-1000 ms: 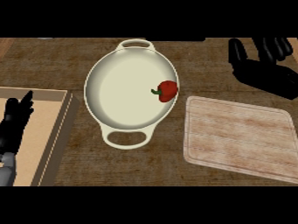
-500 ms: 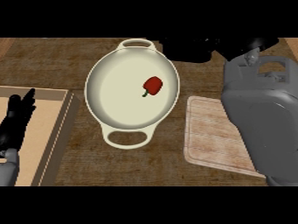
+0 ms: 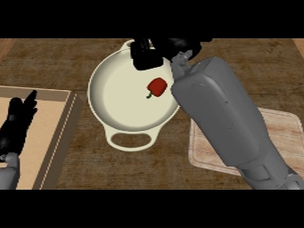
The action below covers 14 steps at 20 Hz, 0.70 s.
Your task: Pick the bell pepper from the cutting board and place it in the pot
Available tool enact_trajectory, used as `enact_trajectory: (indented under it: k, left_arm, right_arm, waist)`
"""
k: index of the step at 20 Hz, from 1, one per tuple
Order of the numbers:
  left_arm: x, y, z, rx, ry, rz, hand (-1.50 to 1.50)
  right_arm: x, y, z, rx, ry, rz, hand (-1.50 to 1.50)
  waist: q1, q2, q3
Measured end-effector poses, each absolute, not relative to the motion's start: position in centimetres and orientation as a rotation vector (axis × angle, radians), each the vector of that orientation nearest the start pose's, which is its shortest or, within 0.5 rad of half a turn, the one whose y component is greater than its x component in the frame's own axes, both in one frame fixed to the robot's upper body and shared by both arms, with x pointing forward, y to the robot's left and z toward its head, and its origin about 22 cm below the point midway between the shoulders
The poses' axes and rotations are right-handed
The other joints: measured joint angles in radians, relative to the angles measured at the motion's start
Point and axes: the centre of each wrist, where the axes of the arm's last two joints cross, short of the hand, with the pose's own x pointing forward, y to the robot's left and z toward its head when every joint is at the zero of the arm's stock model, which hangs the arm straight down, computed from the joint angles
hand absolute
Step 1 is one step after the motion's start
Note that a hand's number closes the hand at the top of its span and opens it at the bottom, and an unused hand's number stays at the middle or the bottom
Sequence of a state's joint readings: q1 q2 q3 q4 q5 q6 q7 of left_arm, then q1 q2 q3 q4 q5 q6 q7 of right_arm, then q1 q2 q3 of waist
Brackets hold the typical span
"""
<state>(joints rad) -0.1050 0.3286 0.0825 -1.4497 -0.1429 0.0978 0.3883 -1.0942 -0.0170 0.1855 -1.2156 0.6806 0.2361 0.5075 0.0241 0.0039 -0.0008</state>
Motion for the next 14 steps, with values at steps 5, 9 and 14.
enact_trajectory:
  k: [5,9,14]
  left_arm:
    - [27.1,31.8,2.7,0.504,-1.172,-0.128,0.00]
    - [27.6,32.1,3.0,0.505,-1.174,-0.135,0.00]
    - [27.3,32.3,3.2,0.505,-1.174,-0.136,0.00]
  right_arm:
    - [38.2,-2.6,20.7,-0.499,-1.597,1.044,-1.50]
    - [38.8,-2.4,19.7,-0.382,-1.627,0.916,-1.50]
    - [39.5,-3.6,18.6,-0.273,-1.716,0.657,-1.50]
  waist:
    - [0.004,0.001,0.000]
    - [0.013,0.003,0.000]
    - [0.014,0.003,0.001]
